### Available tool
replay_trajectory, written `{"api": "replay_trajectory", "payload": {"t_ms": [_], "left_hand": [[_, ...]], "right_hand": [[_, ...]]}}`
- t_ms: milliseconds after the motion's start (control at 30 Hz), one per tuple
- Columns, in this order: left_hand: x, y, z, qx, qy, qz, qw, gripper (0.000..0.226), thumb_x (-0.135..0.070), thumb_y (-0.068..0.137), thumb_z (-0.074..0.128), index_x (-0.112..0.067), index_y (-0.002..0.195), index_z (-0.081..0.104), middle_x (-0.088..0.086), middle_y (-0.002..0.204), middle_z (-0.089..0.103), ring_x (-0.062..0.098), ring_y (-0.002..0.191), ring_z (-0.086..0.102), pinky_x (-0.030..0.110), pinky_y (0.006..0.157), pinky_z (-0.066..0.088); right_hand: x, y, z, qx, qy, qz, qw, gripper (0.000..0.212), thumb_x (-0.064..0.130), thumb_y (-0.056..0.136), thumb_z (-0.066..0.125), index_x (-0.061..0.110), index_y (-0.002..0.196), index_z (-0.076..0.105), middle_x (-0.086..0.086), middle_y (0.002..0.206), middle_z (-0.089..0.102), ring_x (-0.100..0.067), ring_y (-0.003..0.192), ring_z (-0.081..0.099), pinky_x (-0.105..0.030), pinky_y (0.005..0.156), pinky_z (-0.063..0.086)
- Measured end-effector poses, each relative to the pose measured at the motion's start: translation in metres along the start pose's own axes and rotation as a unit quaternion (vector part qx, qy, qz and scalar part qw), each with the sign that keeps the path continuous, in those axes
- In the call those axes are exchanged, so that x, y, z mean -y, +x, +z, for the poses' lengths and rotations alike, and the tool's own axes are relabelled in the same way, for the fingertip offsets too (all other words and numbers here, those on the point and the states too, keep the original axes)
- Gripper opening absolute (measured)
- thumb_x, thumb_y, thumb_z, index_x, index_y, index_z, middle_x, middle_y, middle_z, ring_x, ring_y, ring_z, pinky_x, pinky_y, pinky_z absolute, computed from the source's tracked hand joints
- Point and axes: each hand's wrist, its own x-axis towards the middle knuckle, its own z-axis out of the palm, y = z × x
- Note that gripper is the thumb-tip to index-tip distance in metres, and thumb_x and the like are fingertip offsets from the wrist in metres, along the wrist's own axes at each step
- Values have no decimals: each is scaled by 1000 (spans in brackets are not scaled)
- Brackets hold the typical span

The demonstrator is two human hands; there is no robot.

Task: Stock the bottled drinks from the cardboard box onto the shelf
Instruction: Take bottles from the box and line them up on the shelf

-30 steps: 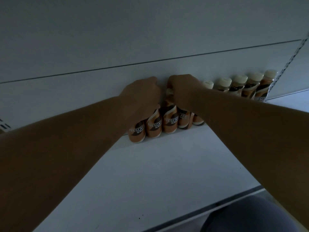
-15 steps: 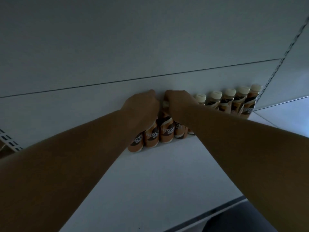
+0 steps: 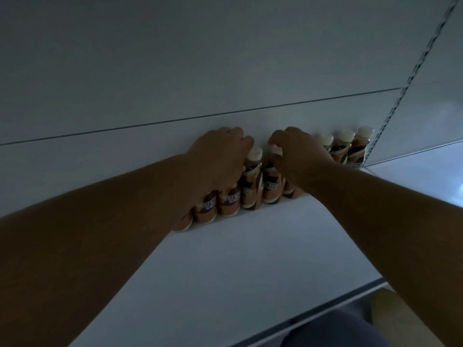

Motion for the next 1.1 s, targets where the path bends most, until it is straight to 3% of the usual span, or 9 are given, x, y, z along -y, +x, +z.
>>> {"api": "replay_trajectory", "payload": {"t_ms": [133, 233, 367, 500, 667, 833, 967, 1100], "left_hand": [[-14, 22, 13, 17, 2, 1, 1000, 24, -14, 82, 60, -14, 106, 59, 8, 97, 53, 28, 86, 54, 42, 70, 47], [-18, 32, 19, 42, -39, -18, 998, 29, -11, 84, 60, -12, 113, 60, 9, 101, 54, 28, 88, 56, 46, 74, 50], [-21, 42, 20, 52, -72, -47, 995, 29, -16, 89, 58, -13, 117, 59, 10, 108, 55, 26, 90, 56, 41, 77, 48], [-26, 50, 14, 66, -56, -34, 996, 33, -30, 87, 62, -12, 115, 59, 11, 105, 51, 26, 88, 52, 36, 71, 39], [-32, 57, 7, 71, -31, -56, 995, 33, -36, 88, 63, -11, 110, 59, 11, 112, 54, 29, 96, 56, 32, 70, 34], [-35, 59, 7, 105, -28, -42, 993, 38, -35, 89, 60, -14, 120, 57, 11, 119, 58, 29, 104, 58, 36, 82, 42], [-32, 62, 14, 89, -22, -46, 995, 31, -37, 87, 61, -12, 105, 64, 10, 103, 63, 31, 93, 62, 35, 71, 40], [-31, 61, 18, 65, -37, -48, 996, 30, -35, 88, 62, -10, 104, 63, 11, 103, 63, 27, 87, 59, 33, 69, 36]], "right_hand": [[-31, 9, 1, 46, -4, -38, 998, 37, 18, 92, 57, 15, 129, 53, -11, 122, 53, -31, 110, 55, -35, 86, 44], [-43, 18, 5, 68, -4, -54, 996, 36, 17, 94, 55, 16, 130, 50, -10, 121, 55, -29, 109, 54, -30, 80, 37], [-45, 27, 5, 63, 12, -70, 995, 27, 23, 94, 56, 10, 115, 46, -6, 94, 53, -22, 83, 49, -30, 68, 35], [-44, 36, 4, 64, 9, -77, 995, 25, 21, 93, 58, 9, 110, 45, -2, 82, 46, -25, 81, 50, -31, 66, 34], [-48, 44, 4, 90, -12, -76, 993, 28, 19, 94, 55, 8, 120, 52, -12, 107, 60, -27, 95, 56, -30, 70, 35], [-52, 45, 8, 81, 17, -78, 994, 26, 23, 89, 61, 14, 114, 58, -7, 101, 61, -21, 88, 52, -29, 72, 36], [-50, 41, 3, 83, 12, -68, 994, 25, 18, 88, 59, 14, 113, 60, -9, 106, 61, -28, 99, 56, -29, 71, 36], [-44, 40, 0, 103, -2, -72, 992, 32, 12, 86, 61, 16, 117, 58, -11, 116, 59, -28, 100, 54, -27, 72, 36]]}}
